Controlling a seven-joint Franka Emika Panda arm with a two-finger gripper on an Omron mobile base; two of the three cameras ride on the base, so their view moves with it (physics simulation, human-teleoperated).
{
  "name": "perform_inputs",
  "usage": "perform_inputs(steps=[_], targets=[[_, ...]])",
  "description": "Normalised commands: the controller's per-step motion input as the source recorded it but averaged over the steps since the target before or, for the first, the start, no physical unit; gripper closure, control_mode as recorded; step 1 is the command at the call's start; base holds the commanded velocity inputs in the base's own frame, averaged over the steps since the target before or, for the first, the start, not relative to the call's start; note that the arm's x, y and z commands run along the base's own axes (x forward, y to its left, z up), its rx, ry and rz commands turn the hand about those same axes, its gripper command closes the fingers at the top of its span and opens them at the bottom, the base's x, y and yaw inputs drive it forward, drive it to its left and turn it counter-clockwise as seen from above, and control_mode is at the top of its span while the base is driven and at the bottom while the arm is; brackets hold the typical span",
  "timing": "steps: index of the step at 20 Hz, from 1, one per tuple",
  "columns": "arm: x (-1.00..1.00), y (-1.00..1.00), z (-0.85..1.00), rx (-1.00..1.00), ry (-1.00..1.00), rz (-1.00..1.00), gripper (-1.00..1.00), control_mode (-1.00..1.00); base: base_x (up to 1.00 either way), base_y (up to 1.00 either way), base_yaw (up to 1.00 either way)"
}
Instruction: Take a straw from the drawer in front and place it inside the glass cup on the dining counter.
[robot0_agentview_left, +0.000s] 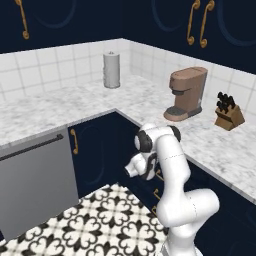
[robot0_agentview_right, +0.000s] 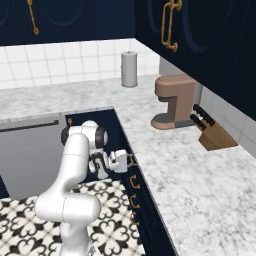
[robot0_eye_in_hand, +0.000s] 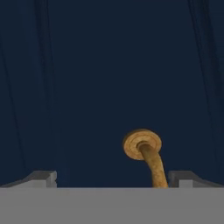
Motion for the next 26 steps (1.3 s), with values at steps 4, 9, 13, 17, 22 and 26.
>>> perform_inputs(steps=[4, 9, 13, 17, 22, 26], targets=[[0.02, -0.6, 0.04, 0.03, 0.0, 0.12, -1.0, -1.0, 0.0, 0.0, 0.0], [0.0, -0.67, 0.04, 0.07, -0.01, 0.1, -1.0, -1.0, 0.0, 0.0, 0.0], [0.04, -0.41, 0.0, 0.02, 0.0, 0.05, -1.0, -1.0, 0.0, 0.0, 0.0], [0.28, -0.22, -0.03, 0.0, 0.0, 0.11, 1.0, -1.0, 0.0, 0.0, 0.0], [0.12, -0.23, -0.09, 0.01, 0.0, 0.1, 1.0, -1.0, 0.0, 0.0, 0.0], [-0.14, -0.05, -0.01, 0.04, -0.01, 0.02, 1.0, -1.0, 0.0, 0.0, 0.0]])
